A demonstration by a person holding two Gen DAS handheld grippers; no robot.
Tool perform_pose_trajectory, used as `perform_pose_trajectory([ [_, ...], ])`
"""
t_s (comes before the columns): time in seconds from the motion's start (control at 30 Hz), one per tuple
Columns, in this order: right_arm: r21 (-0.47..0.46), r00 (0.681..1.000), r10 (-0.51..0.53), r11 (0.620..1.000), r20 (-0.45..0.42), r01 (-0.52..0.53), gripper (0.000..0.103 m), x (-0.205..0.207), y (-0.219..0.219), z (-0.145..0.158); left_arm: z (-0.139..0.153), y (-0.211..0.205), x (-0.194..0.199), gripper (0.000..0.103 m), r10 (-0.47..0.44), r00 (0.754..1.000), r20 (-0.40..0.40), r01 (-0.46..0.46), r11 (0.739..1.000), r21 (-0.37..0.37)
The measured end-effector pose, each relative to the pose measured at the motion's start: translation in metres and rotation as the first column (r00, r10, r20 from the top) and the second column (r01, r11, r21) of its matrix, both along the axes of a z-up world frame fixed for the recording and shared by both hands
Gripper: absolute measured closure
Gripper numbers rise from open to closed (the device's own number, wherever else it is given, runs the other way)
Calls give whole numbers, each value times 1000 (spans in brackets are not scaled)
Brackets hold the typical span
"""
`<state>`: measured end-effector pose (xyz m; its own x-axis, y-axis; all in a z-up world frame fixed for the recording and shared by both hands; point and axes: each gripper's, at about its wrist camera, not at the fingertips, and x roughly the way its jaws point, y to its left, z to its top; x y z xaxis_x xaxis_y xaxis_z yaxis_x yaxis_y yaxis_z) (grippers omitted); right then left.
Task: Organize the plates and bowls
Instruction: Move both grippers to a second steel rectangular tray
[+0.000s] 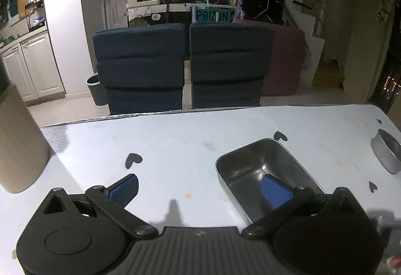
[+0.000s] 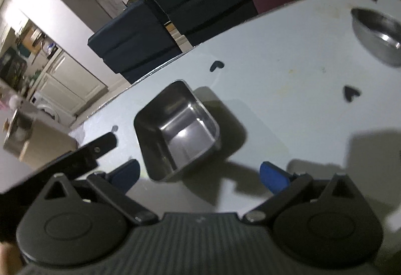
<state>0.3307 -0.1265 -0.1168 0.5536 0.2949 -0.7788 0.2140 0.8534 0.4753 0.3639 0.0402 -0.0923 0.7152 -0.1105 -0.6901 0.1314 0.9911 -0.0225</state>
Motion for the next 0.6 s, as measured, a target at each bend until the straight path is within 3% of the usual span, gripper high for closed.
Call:
perform_pose_trajectory([
  [0.13, -18, 1000, 6, 1000, -26, -7, 1, 11, 13, -11, -15, 6, 10, 0, 21, 999, -26, -22, 1000, -12],
  [0.4, -79, 996, -14, 997, -85, 7, 17, 21, 18, -35, -27, 18, 15, 0, 39, 998, -54, -39, 999, -8],
  [0.6, -133, 995, 65, 988, -71, -74, 22, 16, 12, -29, -25, 19, 15, 0, 18, 998, -54, -19, 1000, -6],
])
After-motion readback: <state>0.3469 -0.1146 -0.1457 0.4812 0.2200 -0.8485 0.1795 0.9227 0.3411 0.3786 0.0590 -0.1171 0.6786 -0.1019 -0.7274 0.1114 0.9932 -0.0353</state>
